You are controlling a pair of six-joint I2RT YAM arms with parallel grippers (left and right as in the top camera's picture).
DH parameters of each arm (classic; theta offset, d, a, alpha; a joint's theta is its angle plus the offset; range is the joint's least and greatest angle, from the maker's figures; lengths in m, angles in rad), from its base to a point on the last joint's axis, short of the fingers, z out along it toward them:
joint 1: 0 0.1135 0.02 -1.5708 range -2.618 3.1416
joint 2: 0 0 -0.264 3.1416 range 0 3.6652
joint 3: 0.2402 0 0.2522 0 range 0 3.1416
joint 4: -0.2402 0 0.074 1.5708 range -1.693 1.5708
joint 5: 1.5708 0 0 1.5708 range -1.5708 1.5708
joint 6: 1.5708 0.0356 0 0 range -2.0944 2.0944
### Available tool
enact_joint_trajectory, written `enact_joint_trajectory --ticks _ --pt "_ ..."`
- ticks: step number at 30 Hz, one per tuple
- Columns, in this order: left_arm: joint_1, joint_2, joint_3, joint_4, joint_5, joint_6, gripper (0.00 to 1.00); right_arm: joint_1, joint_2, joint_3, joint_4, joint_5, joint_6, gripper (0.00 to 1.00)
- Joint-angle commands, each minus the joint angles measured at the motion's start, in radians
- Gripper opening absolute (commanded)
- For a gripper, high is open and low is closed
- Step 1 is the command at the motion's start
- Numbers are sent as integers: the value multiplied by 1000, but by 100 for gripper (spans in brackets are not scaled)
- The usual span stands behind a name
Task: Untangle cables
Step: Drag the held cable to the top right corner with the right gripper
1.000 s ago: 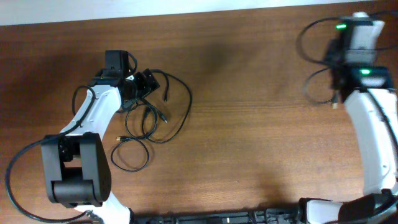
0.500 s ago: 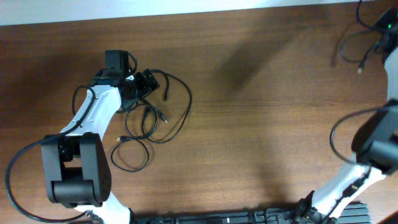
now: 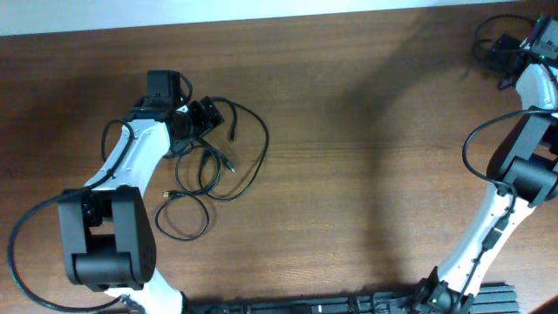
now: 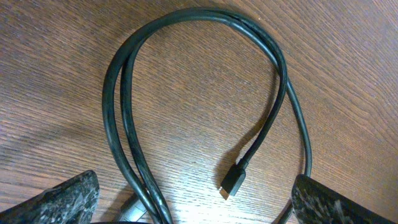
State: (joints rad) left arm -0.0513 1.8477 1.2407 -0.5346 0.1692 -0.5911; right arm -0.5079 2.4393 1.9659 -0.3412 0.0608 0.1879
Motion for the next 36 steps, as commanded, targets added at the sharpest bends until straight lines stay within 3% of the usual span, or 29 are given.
enact_joint_trajectory --ticks 1,4,6,8,16,17,19,20,24,28,29,30,32,36 --pt "0 -10 -2 1 10 4 99 -2 -20 15 -84 -26 3 95" --pt "0 -10 -2 1 9 4 99 -2 -20 14 -90 -27 3 95" --pt "0 -10 -2 1 9 4 99 -2 -20 14 -92 -40 4 73" --pt "0 -10 -2 1 9 4 99 0 -10 14 -87 -124 4 66" --pt "0 -10 -2 1 9 4 99 13 70 14 -44 -90 63 59" --pt "0 -10 -2 1 9 4 99 13 80 14 -44 -74 88 51" --pt "0 -10 -2 1 9 4 99 14 92 14 -45 -76 109 16" --pt "0 -10 -2 2 9 4 99 19 93 14 -44 -76 109 7" --pt "0 -10 -2 2 9 4 99 65 93 14 -39 -188 -66 4" --pt "0 -10 -2 1 9 4 99 109 93 14 -45 -177 -76 4" --pt "0 -10 -2 1 9 4 99 110 92 15 -45 -177 -76 9" --pt "0 -10 -2 1 9 4 99 110 91 15 -51 -177 -76 31" --pt "0 -10 -2 1 9 4 99 100 75 16 -77 -178 -76 99" --pt "0 -10 -2 1 9 4 99 61 -82 17 -152 -179 -76 98"
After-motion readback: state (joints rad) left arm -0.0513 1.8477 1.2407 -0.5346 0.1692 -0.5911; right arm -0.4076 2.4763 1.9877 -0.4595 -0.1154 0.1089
